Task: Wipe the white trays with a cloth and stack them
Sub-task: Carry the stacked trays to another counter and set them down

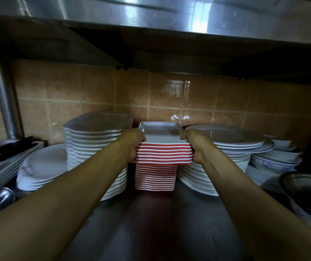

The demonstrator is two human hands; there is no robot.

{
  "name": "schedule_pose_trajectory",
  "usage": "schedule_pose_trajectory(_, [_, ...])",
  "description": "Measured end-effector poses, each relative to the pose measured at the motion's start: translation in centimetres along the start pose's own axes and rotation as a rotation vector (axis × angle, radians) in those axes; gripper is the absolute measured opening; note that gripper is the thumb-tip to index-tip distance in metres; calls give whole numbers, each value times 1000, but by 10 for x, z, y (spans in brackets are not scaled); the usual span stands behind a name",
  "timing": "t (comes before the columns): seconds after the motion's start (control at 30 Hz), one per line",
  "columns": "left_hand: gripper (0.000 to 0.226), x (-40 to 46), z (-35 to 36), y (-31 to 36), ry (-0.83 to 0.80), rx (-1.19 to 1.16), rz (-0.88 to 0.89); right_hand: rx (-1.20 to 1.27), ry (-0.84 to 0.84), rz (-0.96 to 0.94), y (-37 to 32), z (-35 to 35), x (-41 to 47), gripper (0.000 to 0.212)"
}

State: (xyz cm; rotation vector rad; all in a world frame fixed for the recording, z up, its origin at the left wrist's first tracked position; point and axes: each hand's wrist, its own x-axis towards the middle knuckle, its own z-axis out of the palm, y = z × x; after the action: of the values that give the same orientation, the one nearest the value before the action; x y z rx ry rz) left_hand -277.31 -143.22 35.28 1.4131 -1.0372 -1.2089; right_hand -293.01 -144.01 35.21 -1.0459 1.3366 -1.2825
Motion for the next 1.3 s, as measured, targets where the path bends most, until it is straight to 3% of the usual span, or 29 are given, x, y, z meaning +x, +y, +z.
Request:
schedule_pose_trajectory(0.27, [28, 7, 2, 8, -15, 53, -59, 150, -189, 42, 7, -9, -7, 17])
schedule_pose_trajectory(0.4, [23, 10, 1, 11, -32, 36, -93, 152, -286, -138, 16, -19, -18, 15])
schedule_pose_trajectory(0.5, [19, 8, -2, 8, -73, -34, -99, -159, -322, -360, 27, -23, -18, 71])
schedule_pose_trajectory(0.57, [15, 3, -4, 1, -133, -71, -33, -317, -260, -422, 32, -22, -18, 82])
schedule_pose_trajectory(0.6, [19, 3, -6, -5, -152, -71, 40, -335, -227, -440, 33, -22, -19, 81])
schedule_pose_trajectory(0.7, [90, -3, -17, -26, -168, 78, 352, -307, -191, -512, 36, -25, -16, 69])
schedule_pose_trajectory(0.73, [103, -6, -19, -31, -170, 188, 463, -308, -188, -533, 37, -26, -16, 66])
schedule_pose_trajectory(0.8, [96, -7, -21, -36, -130, 376, 611, -335, -174, -568, 38, -26, -15, 64])
schedule_pose_trajectory(0.97, [67, 4, -19, -31, -10, 616, 674, -379, -133, -603, 39, -26, -2, 61])
schedule_pose_trajectory(1.3, [63, 47, -11, -35, 141, 746, 729, -445, -94, -613, 43, -13, 41, 82])
